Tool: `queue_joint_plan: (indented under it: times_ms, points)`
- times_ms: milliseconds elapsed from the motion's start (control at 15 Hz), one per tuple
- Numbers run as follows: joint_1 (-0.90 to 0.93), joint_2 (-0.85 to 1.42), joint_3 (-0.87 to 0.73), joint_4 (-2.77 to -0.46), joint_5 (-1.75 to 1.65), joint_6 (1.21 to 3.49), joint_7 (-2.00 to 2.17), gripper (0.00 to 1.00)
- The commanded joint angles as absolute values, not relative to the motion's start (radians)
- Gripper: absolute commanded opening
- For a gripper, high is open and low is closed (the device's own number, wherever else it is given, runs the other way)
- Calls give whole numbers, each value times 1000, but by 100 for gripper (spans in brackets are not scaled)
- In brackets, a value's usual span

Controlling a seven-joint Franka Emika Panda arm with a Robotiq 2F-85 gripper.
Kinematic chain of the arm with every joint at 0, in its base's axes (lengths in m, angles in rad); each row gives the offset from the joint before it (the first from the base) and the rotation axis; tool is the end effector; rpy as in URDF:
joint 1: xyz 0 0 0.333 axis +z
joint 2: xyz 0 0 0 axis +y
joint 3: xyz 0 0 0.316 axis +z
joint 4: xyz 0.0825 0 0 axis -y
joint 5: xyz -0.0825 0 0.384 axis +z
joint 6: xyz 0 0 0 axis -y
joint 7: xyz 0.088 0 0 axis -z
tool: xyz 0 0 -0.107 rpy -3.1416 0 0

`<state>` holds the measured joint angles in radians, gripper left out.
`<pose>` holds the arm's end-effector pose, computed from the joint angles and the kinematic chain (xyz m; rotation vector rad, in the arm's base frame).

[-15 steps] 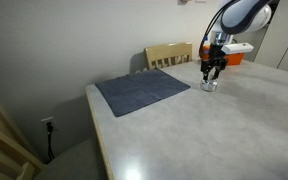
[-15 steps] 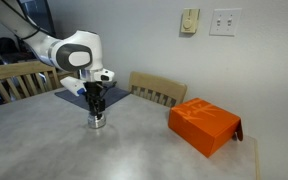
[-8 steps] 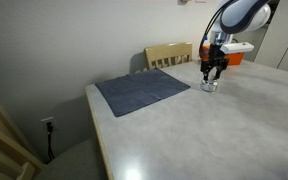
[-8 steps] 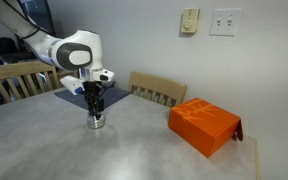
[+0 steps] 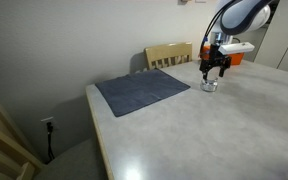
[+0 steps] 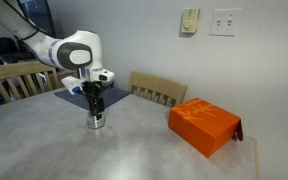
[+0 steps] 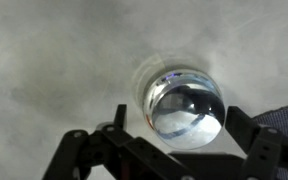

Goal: Close the silver jar

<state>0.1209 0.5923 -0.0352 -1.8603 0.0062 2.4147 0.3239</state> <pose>0.6342 0.0556 0.1951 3.0962 -0.3691 -0.0523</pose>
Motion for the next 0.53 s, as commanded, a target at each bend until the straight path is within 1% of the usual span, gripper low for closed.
queue_joint_plan:
  times_ms: [0,467]
  points:
    - [129,572,-40,-1874,6,2409,338,100]
    - [136,552,-37,-1891,3,2426,333,100]
